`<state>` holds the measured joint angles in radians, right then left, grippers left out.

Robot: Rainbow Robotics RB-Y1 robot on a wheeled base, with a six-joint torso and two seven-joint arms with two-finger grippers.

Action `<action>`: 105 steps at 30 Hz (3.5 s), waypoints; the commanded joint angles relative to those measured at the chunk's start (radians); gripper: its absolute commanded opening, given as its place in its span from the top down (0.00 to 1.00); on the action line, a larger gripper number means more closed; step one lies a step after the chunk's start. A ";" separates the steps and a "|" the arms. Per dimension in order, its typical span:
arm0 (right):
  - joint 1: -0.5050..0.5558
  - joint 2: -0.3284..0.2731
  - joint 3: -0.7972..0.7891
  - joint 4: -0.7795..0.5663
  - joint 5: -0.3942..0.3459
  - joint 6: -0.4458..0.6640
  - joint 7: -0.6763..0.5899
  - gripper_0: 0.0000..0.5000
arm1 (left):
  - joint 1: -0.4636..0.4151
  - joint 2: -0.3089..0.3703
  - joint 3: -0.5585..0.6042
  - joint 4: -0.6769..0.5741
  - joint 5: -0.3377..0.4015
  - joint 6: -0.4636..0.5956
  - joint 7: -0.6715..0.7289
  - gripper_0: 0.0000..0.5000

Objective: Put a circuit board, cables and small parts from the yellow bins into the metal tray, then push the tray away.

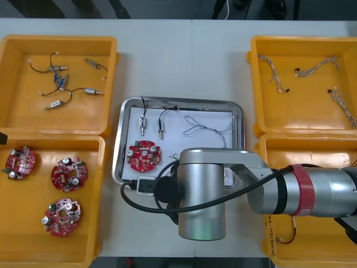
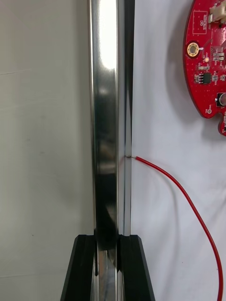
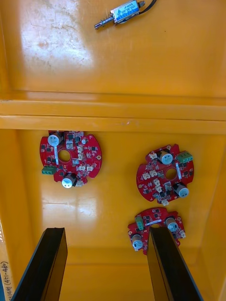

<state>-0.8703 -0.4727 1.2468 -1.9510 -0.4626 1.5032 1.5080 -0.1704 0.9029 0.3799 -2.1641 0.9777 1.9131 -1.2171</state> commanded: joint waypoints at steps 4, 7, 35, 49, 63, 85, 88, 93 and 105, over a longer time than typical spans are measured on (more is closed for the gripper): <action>-0.030 -0.049 0.016 -0.011 0.015 -0.049 0.024 1.00 | 0.022 -0.009 0.031 -0.028 -0.010 0.007 -0.074 0.00; -0.030 -0.052 0.016 -0.011 0.030 -0.060 0.034 1.00 | 0.022 -0.009 0.031 -0.028 -0.010 0.007 -0.074 0.00; -0.099 -0.112 0.016 0.044 0.090 -0.143 0.101 1.00 | 0.022 -0.009 0.031 -0.028 -0.010 0.007 -0.074 0.00; -0.211 -0.103 0.017 0.145 -0.007 -0.185 0.103 1.00 | 0.022 -0.009 0.031 -0.028 -0.010 0.007 -0.074 0.00; -0.294 -0.109 0.079 0.224 -0.008 -0.255 0.106 1.00 | 0.022 -0.009 0.031 -0.028 -0.010 0.007 -0.074 0.00; -0.371 -0.109 0.086 0.345 -0.011 -0.343 0.113 1.00 | 0.022 -0.009 0.031 -0.028 -0.010 0.007 -0.074 0.00; -0.381 -0.109 0.086 0.356 -0.014 -0.351 0.113 1.00 | 0.022 -0.009 0.031 -0.028 -0.010 0.007 -0.074 0.00; -0.395 -0.106 0.086 0.377 -0.014 -0.373 0.120 1.00 | 0.022 -0.009 0.031 -0.028 -0.010 0.007 -0.074 0.00; -0.420 -0.096 0.086 0.431 -0.016 -0.436 0.132 1.00 | 0.022 -0.009 0.031 -0.028 -0.010 0.007 -0.074 0.00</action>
<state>-1.2284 -0.5609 1.3202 -1.5246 -0.4724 1.0824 1.5937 -0.1704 0.9029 0.3799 -2.1643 0.9777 1.9131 -1.2171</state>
